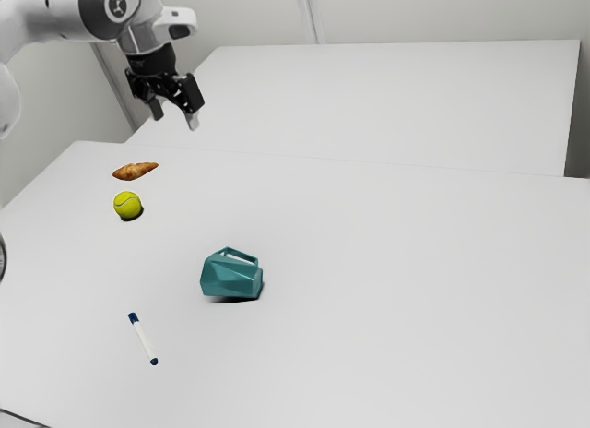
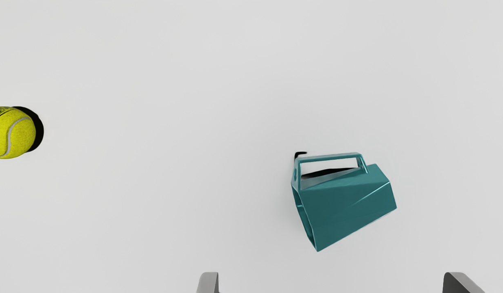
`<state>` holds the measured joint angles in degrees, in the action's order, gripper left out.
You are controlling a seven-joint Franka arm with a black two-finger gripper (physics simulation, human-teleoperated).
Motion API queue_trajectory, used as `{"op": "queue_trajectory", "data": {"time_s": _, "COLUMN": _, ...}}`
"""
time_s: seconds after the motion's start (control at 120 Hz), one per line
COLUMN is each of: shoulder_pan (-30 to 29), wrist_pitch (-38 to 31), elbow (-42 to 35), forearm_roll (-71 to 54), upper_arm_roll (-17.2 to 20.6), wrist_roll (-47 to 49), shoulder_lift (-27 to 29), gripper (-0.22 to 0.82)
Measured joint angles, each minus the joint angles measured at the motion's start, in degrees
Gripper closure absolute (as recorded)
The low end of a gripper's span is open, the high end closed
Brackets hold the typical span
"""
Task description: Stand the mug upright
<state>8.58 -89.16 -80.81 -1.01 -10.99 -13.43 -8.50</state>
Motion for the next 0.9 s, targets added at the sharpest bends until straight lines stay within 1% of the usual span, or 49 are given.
{"op": "queue_trajectory", "data": {"time_s": 0.1, "shoulder_pan": -0.1, "wrist_pitch": -0.7, "elbow": -0.9, "forearm_roll": 0.1, "upper_arm_roll": -0.1, "wrist_roll": -0.9, "shoulder_lift": 0.2, "gripper": 0.00}}
{"op": "queue_trajectory", "data": {"time_s": 0.2, "shoulder_pan": 0.3, "wrist_pitch": -1.2, "elbow": -6.0, "forearm_roll": 3.4, "upper_arm_roll": -0.8, "wrist_roll": -0.9, "shoulder_lift": 2.4, "gripper": 0.00}}
{"op": "queue_trajectory", "data": {"time_s": 0.317, "shoulder_pan": 0.1, "wrist_pitch": -1.5, "elbow": -12.4, "forearm_roll": 10.9, "upper_arm_roll": -2.8, "wrist_roll": -0.7, "shoulder_lift": 4.6, "gripper": 0.00}}
{"op": "queue_trajectory", "data": {"time_s": 0.458, "shoulder_pan": -0.1, "wrist_pitch": -2.0, "elbow": -19.7, "forearm_roll": 22.9, "upper_arm_roll": -5.9, "wrist_roll": -0.6, "shoulder_lift": 4.7, "gripper": 0.00}}
{"op": "queue_trajectory", "data": {"time_s": 0.567, "shoulder_pan": -0.1, "wrist_pitch": -3.1, "elbow": -23.8, "forearm_roll": 30.6, "upper_arm_roll": -8.0, "wrist_roll": -0.7, "shoulder_lift": 3.7, "gripper": 0.00}}
{"op": "queue_trajectory", "data": {"time_s": 0.65, "shoulder_pan": -0.8, "wrist_pitch": -3.6, "elbow": -24.9, "forearm_roll": 34.6, "upper_arm_roll": -9.7, "wrist_roll": -1.0, "shoulder_lift": 1.3, "gripper": 0.00}}
{"op": "queue_trajectory", "data": {"time_s": 0.708, "shoulder_pan": -3.0, "wrist_pitch": -3.8, "elbow": -25.5, "forearm_roll": 36.6, "upper_arm_roll": -10.0, "wrist_roll": -1.8, "shoulder_lift": -0.6, "gripper": 0.00}}
{"op": "queue_trajectory", "data": {"time_s": 0.775, "shoulder_pan": -5.0, "wrist_pitch": -4.1, "elbow": -27.8, "forearm_roll": 38.1, "upper_arm_roll": -10.1, "wrist_roll": -2.8, "shoulder_lift": -1.4, "gripper": 0.00}}
{"op": "queue_trajectory", "data": {"time_s": 0.9, "shoulder_pan": -6.5, "wrist_pitch": -4.8, "elbow": -30.8, "forearm_roll": 39.4, "upper_arm_roll": -10.1, "wrist_roll": -5.0, "shoulder_lift": -3.1, "gripper": 0.00}}
